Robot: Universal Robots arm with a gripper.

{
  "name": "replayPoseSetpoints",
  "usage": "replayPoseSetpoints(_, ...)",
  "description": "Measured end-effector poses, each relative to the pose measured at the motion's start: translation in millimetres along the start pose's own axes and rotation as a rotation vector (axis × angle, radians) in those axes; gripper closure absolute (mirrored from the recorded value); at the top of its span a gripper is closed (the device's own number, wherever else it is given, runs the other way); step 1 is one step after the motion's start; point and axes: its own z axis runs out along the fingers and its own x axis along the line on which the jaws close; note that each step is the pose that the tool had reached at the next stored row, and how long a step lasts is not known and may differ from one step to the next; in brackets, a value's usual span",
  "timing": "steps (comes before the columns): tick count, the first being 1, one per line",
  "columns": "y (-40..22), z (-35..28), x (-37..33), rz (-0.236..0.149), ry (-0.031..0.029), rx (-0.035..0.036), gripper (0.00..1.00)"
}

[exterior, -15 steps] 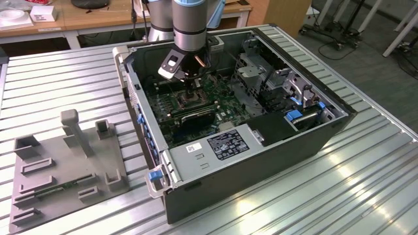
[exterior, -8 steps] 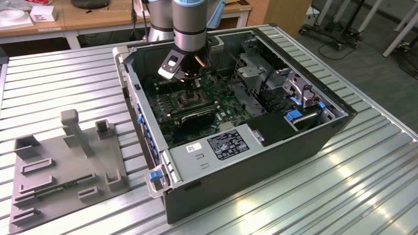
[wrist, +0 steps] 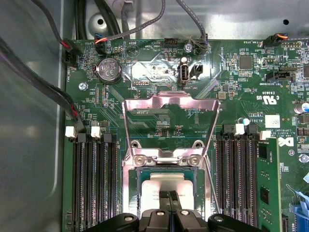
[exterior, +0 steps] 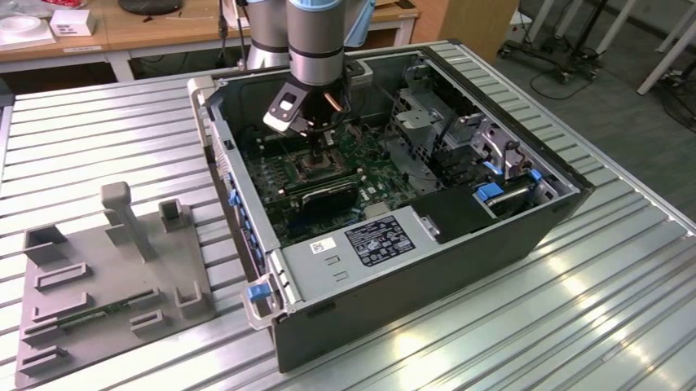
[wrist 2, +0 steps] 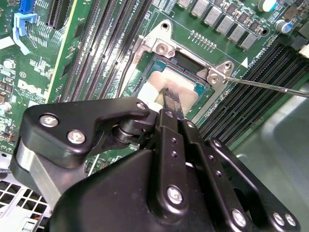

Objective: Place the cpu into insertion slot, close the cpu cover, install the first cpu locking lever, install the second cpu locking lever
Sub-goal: 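Place the cpu into insertion slot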

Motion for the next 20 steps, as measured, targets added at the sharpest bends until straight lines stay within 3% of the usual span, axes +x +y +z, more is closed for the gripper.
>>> replayPoseSetpoints(4, 0.4, -2.0, 0.4, 0.0, 0.0025, -0.0016, 0.89)
replayPoseSetpoints(14, 0.8, -14.5, 0.2, 0.0, 0.0004, -0.0003, 0.89)
replayPoseSetpoints(20, 0.9, -14.9, 0.2, 0.0, 0.0004, 0.0018, 0.89)
